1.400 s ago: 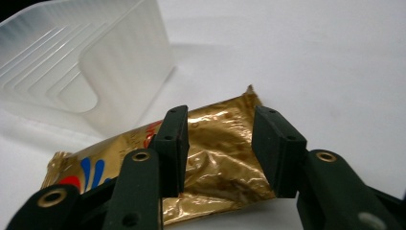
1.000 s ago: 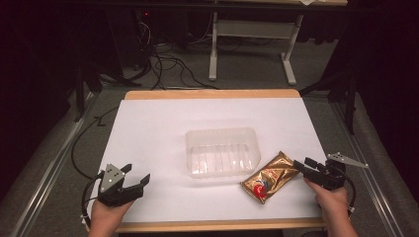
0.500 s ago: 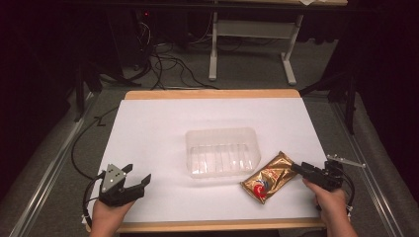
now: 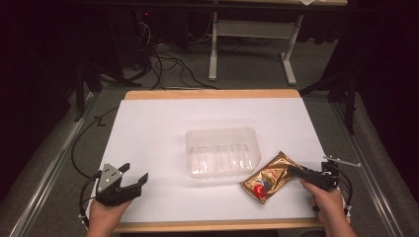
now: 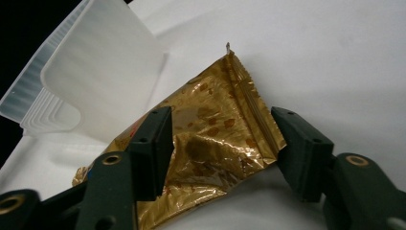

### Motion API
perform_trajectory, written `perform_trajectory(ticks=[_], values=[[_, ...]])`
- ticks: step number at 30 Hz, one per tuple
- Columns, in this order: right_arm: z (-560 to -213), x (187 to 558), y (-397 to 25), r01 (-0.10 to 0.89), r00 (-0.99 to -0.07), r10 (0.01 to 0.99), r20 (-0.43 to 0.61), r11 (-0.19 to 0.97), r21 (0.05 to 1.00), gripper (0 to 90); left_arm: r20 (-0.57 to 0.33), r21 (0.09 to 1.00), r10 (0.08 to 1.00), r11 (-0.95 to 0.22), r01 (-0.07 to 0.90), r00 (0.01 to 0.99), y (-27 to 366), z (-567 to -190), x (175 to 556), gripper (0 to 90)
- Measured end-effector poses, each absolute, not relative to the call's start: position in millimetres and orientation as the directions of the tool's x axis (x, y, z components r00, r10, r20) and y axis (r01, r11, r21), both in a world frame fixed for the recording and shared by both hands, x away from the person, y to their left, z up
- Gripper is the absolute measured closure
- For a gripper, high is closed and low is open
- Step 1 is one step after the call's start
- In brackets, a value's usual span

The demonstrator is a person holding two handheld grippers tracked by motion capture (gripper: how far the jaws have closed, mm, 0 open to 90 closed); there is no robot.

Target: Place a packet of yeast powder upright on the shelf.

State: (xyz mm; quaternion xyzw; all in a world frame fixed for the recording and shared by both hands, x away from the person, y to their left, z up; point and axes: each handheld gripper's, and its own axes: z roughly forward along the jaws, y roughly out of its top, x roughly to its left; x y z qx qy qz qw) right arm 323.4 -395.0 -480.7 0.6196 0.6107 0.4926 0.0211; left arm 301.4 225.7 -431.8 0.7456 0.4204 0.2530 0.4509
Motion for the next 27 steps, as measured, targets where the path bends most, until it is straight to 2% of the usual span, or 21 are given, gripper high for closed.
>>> perform_trajectory(ticks=[9, 17, 19, 22, 27], values=[[-484, 322, -397, 0.761, -0.197, 0.737, 0.647, -0.301, 0.574, 46.0, -0.012, 0.882, 0.849, -0.24, 0.406, 0.528, 221, -432, 302, 27.5], [-490, 326, -396, 0.78, -0.181, 0.689, 0.702, -0.335, 0.529, 55.1, -0.006, 0.872, 0.839, -0.262, 0.413, 0.544, 219, -434, 304, 27.5], [-491, 327, -397, 0.779, -0.181, 0.679, 0.712, -0.342, 0.525, 60.8, -0.001, 0.873, 0.837, -0.266, 0.409, 0.548, 218, -434, 303, 27.5], [-488, 325, -397, 0.761, -0.198, 0.686, 0.7, -0.342, 0.551, 75.2, 0.002, 0.872, 0.835, -0.271, 0.408, 0.55, 218, -433, 303, 27.5], [-481, 323, -391, 0.73, -0.24, 0.724, 0.646, -0.304, 0.612, 88.9, 0.004, 0.874, 0.834, -0.271, 0.404, 0.551, 219, -433, 303, 27.5]])
